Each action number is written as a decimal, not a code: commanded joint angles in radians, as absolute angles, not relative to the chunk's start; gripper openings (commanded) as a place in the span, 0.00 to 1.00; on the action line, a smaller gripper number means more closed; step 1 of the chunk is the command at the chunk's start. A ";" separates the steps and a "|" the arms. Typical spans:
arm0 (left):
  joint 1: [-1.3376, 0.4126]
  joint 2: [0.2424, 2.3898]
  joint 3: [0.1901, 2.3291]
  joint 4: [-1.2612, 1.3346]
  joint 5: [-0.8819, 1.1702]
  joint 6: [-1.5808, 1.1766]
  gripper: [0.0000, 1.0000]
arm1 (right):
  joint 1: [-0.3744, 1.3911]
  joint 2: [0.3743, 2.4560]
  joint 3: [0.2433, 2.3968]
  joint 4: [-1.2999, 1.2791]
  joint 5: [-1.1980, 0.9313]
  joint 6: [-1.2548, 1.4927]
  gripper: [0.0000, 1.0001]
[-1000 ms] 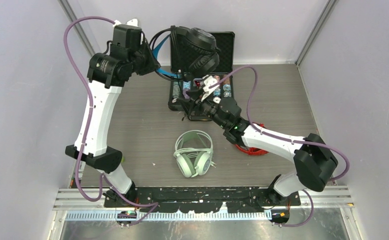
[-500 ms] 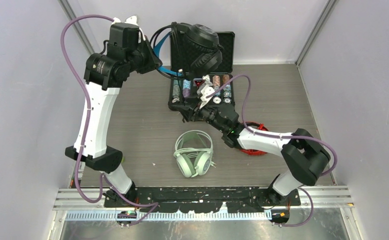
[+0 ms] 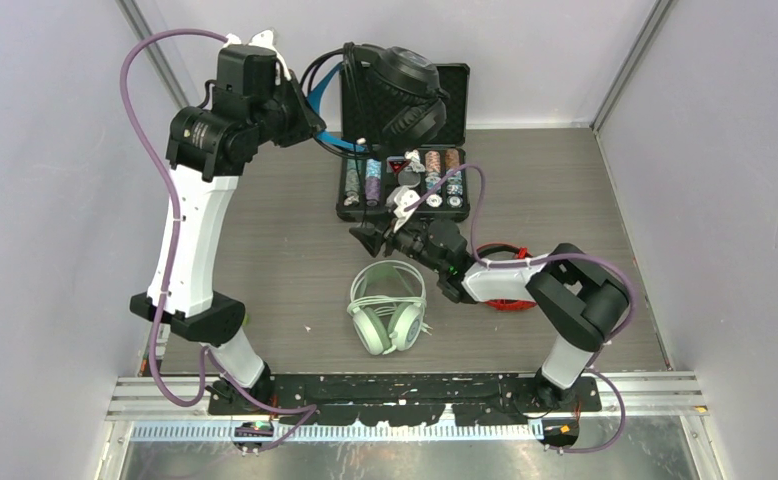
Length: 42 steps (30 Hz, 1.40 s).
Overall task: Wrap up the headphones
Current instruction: Wrap the headphones cable around the headphones.
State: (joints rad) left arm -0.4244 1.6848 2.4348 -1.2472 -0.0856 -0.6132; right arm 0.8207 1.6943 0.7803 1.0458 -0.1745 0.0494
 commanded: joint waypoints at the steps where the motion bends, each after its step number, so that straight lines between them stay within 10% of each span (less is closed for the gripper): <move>1: -0.427 1.666 2.493 -1.157 -0.050 -0.643 0.00 | 0.817 1.741 0.764 1.189 -0.180 0.053 0.51; 21: -0.427 1.659 2.497 -1.157 -0.034 -0.646 0.00 | 0.817 1.865 0.827 1.321 -0.208 0.035 0.50; 28: -0.426 1.649 2.496 -1.168 -0.050 -0.643 0.00 | 0.807 1.857 0.818 1.284 -0.207 0.005 0.01; 42: -0.401 1.630 2.542 -1.106 -0.180 -0.631 0.00 | 0.782 1.805 0.658 1.365 -0.168 0.061 0.00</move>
